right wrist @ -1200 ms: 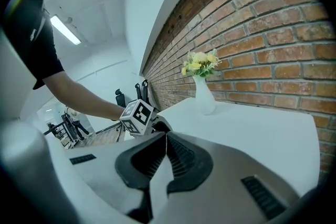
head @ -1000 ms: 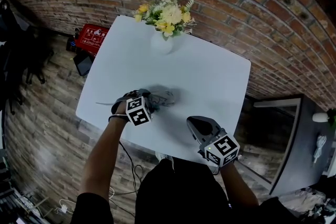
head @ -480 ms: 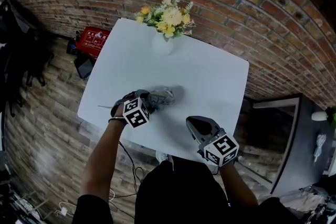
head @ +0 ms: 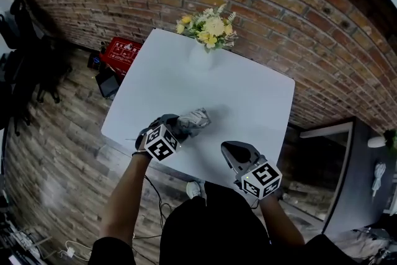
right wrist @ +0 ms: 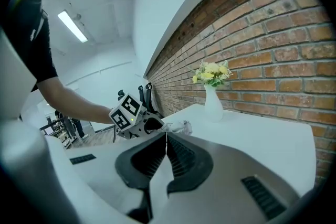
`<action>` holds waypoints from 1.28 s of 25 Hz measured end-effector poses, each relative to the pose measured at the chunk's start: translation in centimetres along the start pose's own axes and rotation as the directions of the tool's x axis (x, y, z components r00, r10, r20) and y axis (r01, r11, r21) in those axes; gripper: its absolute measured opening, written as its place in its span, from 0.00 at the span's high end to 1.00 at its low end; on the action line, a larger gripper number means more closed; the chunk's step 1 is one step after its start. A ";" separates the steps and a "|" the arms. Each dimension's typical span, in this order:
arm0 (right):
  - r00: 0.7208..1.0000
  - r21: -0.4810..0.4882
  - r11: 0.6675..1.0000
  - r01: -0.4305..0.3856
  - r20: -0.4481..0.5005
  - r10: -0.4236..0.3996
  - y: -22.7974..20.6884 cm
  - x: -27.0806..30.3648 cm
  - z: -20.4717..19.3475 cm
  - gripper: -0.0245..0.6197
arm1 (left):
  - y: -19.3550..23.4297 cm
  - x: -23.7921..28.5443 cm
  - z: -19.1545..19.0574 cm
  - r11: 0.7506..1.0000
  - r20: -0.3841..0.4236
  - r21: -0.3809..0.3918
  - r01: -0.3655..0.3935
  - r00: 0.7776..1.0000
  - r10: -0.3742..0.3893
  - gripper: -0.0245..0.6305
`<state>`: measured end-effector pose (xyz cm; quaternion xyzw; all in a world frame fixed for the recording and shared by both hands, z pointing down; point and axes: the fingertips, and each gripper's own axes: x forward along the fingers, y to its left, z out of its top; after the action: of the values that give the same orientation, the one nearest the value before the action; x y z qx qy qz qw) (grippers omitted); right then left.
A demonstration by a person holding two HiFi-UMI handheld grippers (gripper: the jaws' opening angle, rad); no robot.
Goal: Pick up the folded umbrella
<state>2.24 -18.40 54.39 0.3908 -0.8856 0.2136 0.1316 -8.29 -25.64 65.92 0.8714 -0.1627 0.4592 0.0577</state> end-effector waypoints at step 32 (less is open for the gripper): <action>0.990 -0.064 0.997 0.041 0.138 -0.031 11.4 -8.7 0.1 0.93 | -15.4 -18.4 0.7 0.954 0.401 -0.283 -0.098 0.891 0.211 0.53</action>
<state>-0.55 -6.03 47.71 0.4158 -0.8920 0.1542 0.0875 -12.26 -7.10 51.16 0.9200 -0.2982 0.2357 0.0953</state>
